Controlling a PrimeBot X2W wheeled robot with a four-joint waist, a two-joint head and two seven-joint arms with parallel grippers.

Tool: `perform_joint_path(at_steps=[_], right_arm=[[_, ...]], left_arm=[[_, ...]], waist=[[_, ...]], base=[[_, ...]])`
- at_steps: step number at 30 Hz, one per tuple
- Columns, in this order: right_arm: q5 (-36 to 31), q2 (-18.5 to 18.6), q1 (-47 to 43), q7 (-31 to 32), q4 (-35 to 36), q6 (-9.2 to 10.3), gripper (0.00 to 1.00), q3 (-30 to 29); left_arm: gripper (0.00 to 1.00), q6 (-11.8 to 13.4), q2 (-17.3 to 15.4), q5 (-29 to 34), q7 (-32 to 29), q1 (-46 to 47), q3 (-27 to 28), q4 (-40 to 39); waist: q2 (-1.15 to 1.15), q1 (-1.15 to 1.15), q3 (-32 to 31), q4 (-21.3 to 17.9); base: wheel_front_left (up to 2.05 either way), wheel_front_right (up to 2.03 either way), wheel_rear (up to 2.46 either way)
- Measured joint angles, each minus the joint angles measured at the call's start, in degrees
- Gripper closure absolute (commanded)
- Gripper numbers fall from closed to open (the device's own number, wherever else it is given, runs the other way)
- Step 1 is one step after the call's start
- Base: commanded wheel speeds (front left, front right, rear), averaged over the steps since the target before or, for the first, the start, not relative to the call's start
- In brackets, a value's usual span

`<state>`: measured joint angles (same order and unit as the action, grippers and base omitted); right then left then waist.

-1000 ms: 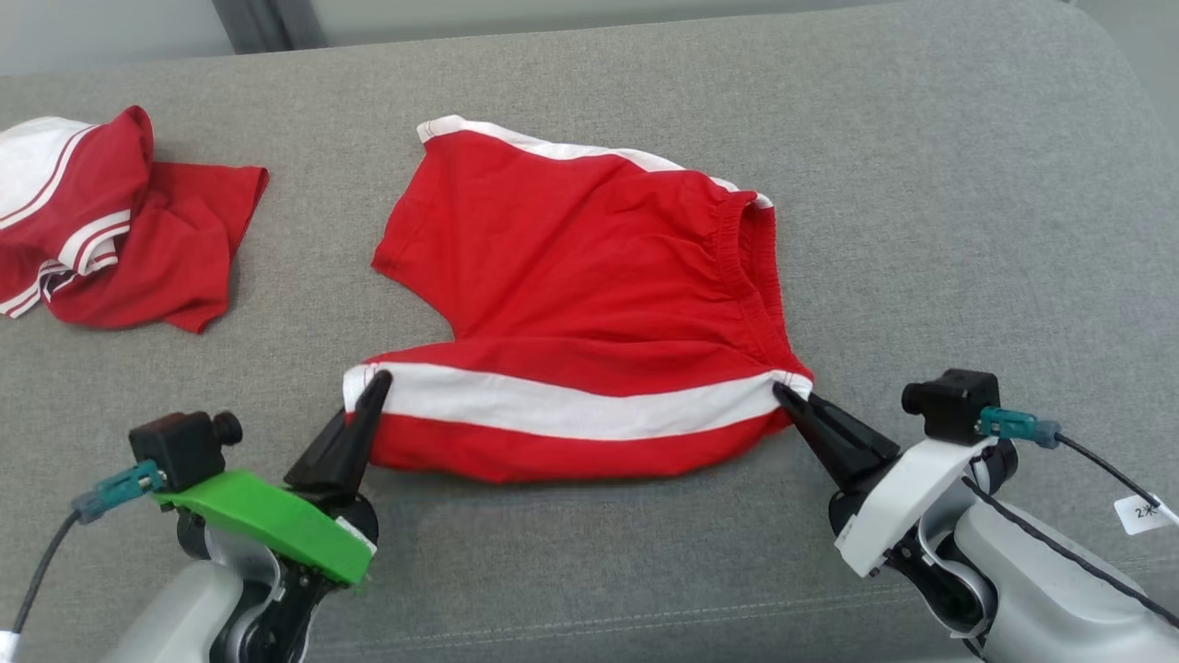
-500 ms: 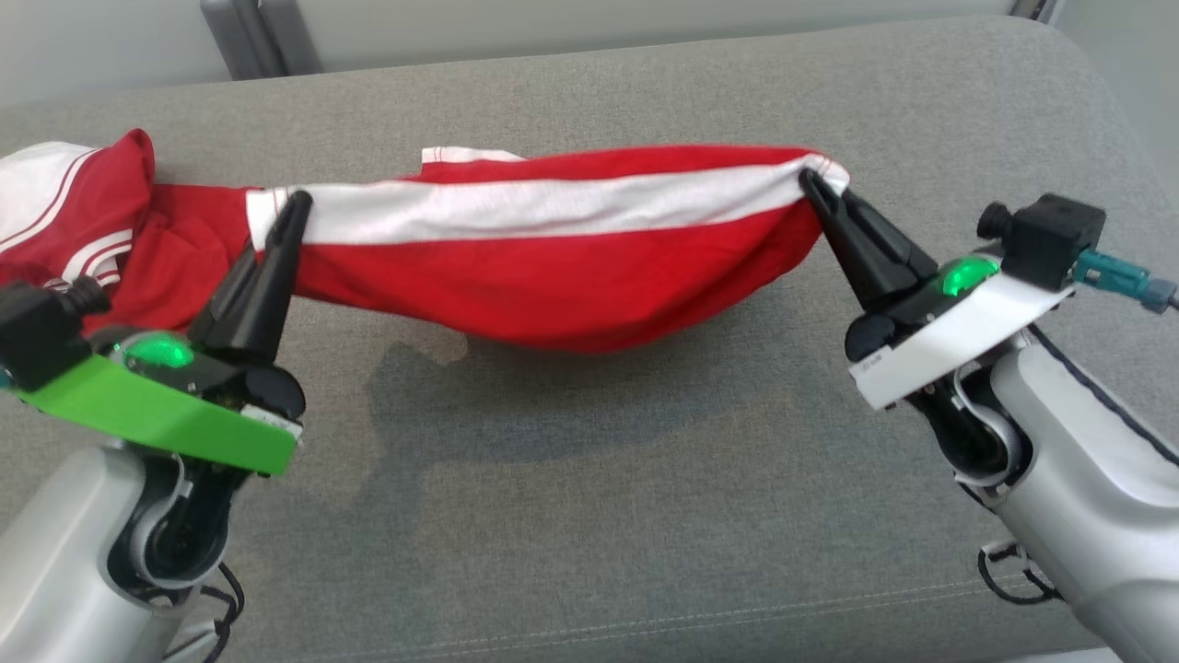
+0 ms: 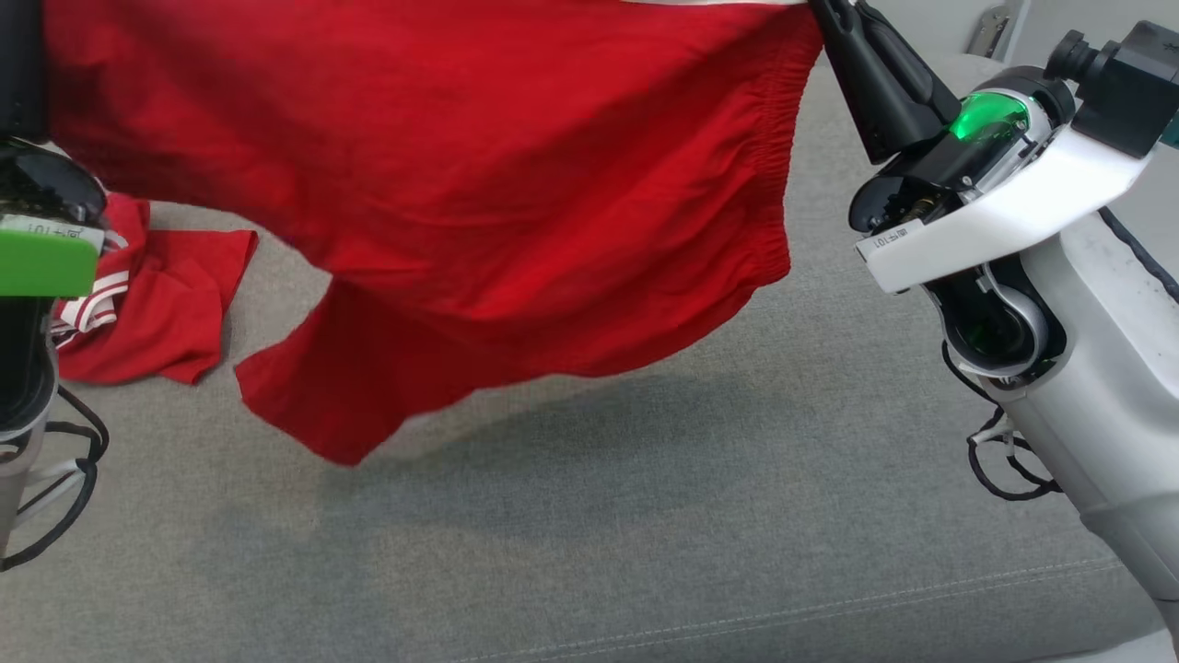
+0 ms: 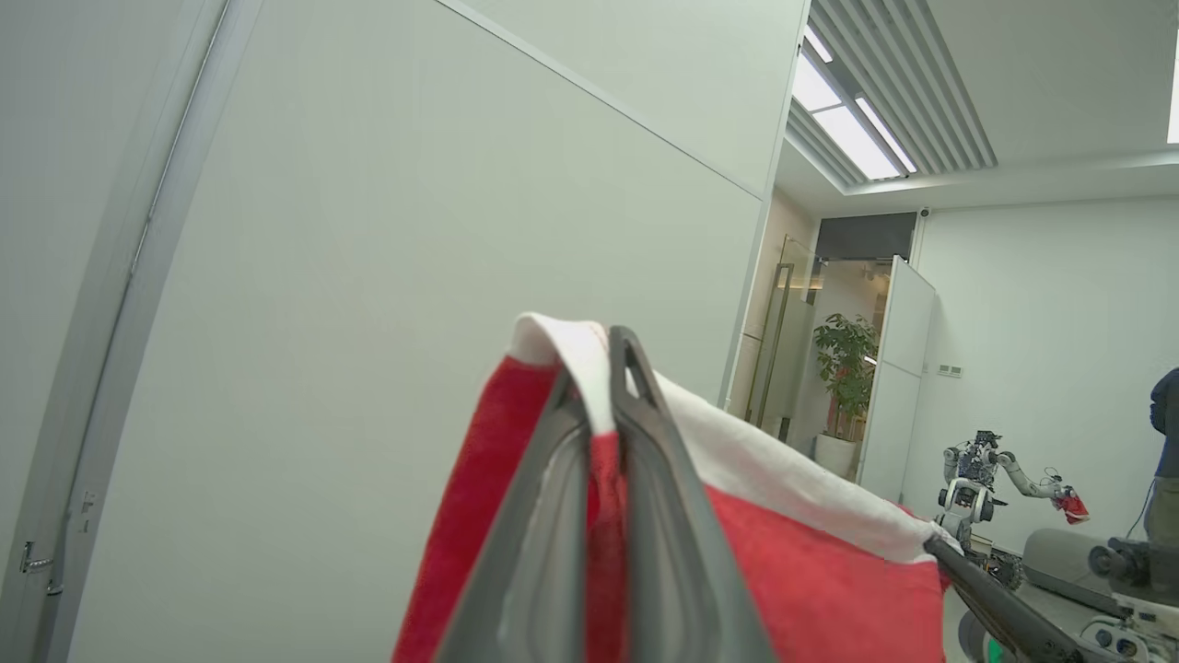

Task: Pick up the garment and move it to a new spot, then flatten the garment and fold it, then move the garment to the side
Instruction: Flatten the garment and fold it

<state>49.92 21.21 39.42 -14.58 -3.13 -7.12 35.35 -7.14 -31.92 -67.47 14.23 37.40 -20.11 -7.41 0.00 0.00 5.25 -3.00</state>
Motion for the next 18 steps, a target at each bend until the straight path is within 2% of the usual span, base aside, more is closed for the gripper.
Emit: perform_joint_path(at_steps=[5, 11, 18], right_arm=[[2.22, 1.21, -0.31, -0.01, -0.04, 0.00, 1.00, 1.15], [5.06, 1.37, 0.49, 0.64, -1.66, 0.00, 1.00, 2.53], [8.28, -0.37, 10.15, 4.23, -7.48, 0.00, 1.00, 1.31]], left_arm=[[1.00, 0.16, -0.10, -1.10, -3.39, -0.24, -2.79, 1.35], [1.00, 1.34, -0.11, -7.31, -9.11, -0.19, -4.16, 5.24], [1.00, 3.32, -0.48, -10.07, -18.08, 6.28, -6.34, 12.14]], waist=[[0.00, 0.00, -0.30, -0.66], [0.00, 0.00, 1.52, -0.81], [0.00, 0.00, 4.94, -1.22]], base=[[0.00, 0.00, 0.00], [0.00, 0.00, 0.00], [0.00, 0.00, 0.00]])
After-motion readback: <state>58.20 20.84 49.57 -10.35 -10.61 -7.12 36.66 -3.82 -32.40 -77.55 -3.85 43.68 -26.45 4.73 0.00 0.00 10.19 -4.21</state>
